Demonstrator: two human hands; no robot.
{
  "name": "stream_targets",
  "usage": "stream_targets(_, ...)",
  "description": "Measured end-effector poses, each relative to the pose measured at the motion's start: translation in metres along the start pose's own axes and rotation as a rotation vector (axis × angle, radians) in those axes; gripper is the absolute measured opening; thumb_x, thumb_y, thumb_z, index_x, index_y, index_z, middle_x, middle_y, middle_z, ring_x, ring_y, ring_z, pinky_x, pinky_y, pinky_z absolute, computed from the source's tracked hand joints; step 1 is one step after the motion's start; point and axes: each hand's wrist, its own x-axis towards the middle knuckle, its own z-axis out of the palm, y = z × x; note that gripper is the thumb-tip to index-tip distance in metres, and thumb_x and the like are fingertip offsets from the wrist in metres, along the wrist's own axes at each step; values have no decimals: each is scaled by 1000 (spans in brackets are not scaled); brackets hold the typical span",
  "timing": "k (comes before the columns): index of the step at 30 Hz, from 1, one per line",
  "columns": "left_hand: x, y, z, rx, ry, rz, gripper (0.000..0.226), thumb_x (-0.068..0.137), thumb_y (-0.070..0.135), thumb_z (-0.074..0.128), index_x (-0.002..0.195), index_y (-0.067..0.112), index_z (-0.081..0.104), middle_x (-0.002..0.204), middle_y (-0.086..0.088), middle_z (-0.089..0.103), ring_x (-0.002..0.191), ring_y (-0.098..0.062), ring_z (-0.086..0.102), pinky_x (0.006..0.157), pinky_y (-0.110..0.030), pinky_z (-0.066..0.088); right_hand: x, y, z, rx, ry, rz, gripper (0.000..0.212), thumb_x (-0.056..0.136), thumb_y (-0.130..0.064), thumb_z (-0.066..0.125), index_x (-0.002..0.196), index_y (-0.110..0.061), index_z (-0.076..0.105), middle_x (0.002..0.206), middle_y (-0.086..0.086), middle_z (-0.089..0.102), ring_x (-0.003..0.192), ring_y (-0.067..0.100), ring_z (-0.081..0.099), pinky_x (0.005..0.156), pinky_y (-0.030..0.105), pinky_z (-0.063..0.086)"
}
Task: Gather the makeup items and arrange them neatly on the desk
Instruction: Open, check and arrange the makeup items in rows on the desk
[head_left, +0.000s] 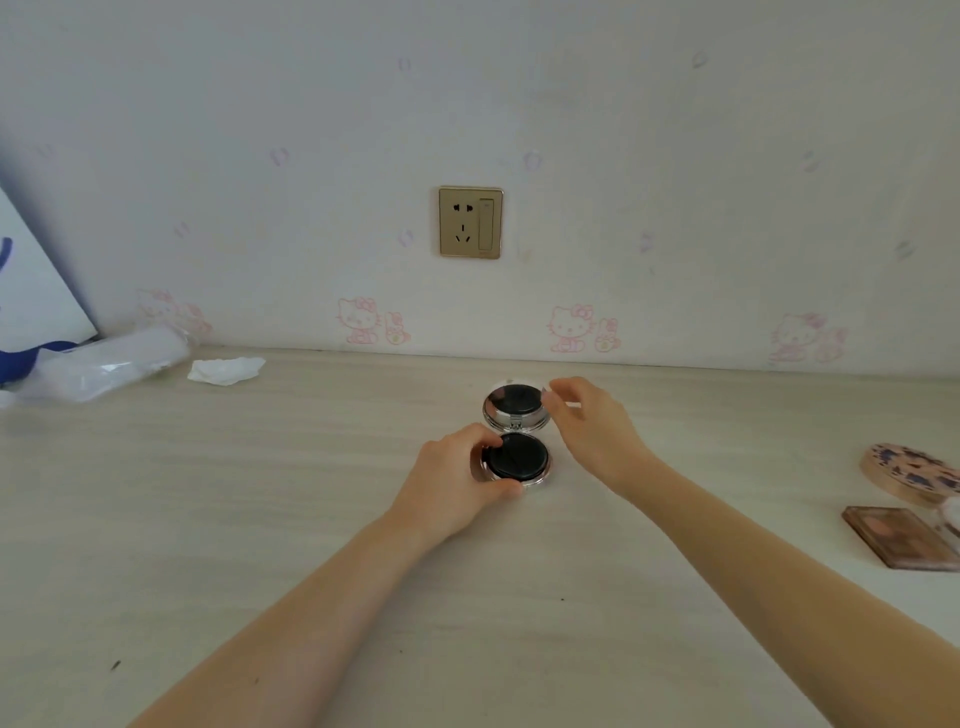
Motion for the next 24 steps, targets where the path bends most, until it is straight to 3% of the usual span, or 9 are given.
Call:
stream_targets(4,-9,1,4,-32,16,91,39,76,25,78,113,27,65,98,12,70,89,-4,63,81,-16,46,-40,17,6,-105,-77,-100,40,96,-30,52,131,-11,49,123,2,60,111,16,56,92,24,42)
stream_targets(7,-10,-1,5,-31,7,142,39,79,28,76,117,30,64,104,16,69,94,0,62,84,-14,46,-53,26,11,-218,-138,-260,23,94,-25,53,116,-21,56,99,-5,64,90,13,56,76,24,41)
stream_targets(10,-6,-6,4,11,-15,155,44,80,29,74,123,29,62,115,16,67,104,0,60,92,-20,46,-48,29,13,-229,-117,-304,17,93,-18,54,108,-21,58,91,-7,62,80,11,53,69,20,37)
stream_targets(14,1,-11,0,56,-38,191,49,85,21,71,131,23,57,135,13,57,122,-4,52,103,-19,38,-37,32,14,-245,-124,-323,23,93,-18,56,115,-21,60,100,-5,66,88,13,58,72,17,37)
stream_targets(18,15,-19,-1,73,-42,213,49,87,21,68,134,23,55,140,14,51,128,-2,46,101,-9,30,-23,32,16,-274,-105,-337,30,92,-19,57,121,-21,59,108,-3,66,96,15,58,75,16,36)
stream_targets(24,42,-30,-1,103,-20,234,46,89,19,66,133,19,56,139,12,51,127,-4,47,97,0,25,4,33,24,-329,-103,-278,35,94,-27,55,127,-19,53,111,3,65,102,22,58,83,30,44)
